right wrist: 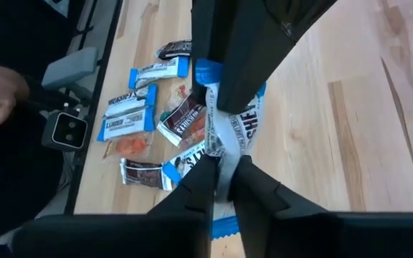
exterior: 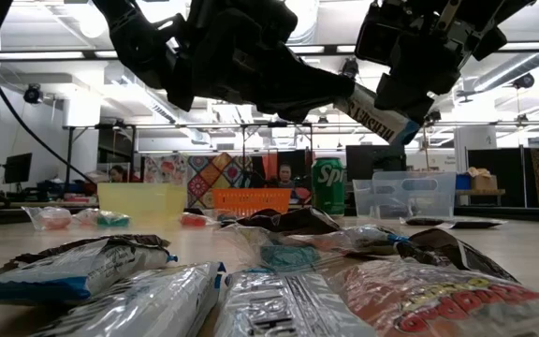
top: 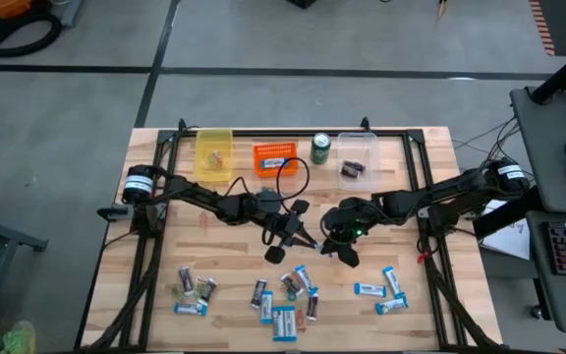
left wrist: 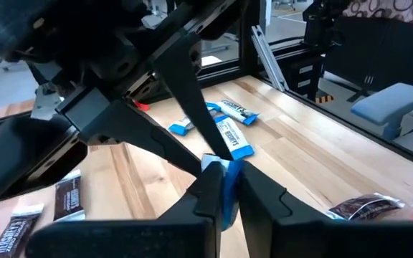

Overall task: Organize candy in baskets
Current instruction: Put the white chocolate into the orange bin

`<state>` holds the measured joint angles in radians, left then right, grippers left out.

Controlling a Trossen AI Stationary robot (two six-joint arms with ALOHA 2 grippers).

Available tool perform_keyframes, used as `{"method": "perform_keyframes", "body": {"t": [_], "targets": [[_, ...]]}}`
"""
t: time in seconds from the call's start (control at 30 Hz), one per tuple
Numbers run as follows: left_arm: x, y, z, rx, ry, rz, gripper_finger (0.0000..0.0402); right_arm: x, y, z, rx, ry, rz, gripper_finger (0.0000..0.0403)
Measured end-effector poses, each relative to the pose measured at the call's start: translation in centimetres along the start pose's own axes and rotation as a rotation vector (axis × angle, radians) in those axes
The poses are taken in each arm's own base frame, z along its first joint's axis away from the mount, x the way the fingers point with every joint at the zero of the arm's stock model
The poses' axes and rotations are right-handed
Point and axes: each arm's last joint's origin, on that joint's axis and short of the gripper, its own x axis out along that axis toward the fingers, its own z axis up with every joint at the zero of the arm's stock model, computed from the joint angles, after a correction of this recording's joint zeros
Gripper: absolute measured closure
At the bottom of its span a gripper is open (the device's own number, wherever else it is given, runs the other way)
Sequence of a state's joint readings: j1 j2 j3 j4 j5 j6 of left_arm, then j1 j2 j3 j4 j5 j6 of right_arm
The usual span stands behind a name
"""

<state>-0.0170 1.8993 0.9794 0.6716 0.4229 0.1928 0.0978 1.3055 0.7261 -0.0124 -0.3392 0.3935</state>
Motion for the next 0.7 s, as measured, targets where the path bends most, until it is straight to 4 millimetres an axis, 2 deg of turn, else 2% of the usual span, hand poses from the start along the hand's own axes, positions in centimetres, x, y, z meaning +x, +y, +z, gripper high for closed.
{"method": "perform_keyframes", "body": {"t": [0.23,0.37,0.53,0.7], "targets": [[-1.0,0.2,0.8,-0.056,0.053,0.017,0.0399,-0.8,0.1,0.3,0.011,-0.033,-0.025,0.0262],[-2.6,0.7,1.7,-0.102,0.153,0.135,0.0399,-2.0,-0.1,0.7,0.023,-0.063,-0.056,0.0225],[-6.2,2.1,2.7,-0.131,0.351,0.445,0.0400,-3.8,-0.1,1.0,0.023,-0.140,-0.192,0.0209],[-11.1,4.9,3.5,-0.166,0.487,0.752,0.0400,-5.0,0.2,1.2,0.006,-0.196,-0.243,0.0211]]}}
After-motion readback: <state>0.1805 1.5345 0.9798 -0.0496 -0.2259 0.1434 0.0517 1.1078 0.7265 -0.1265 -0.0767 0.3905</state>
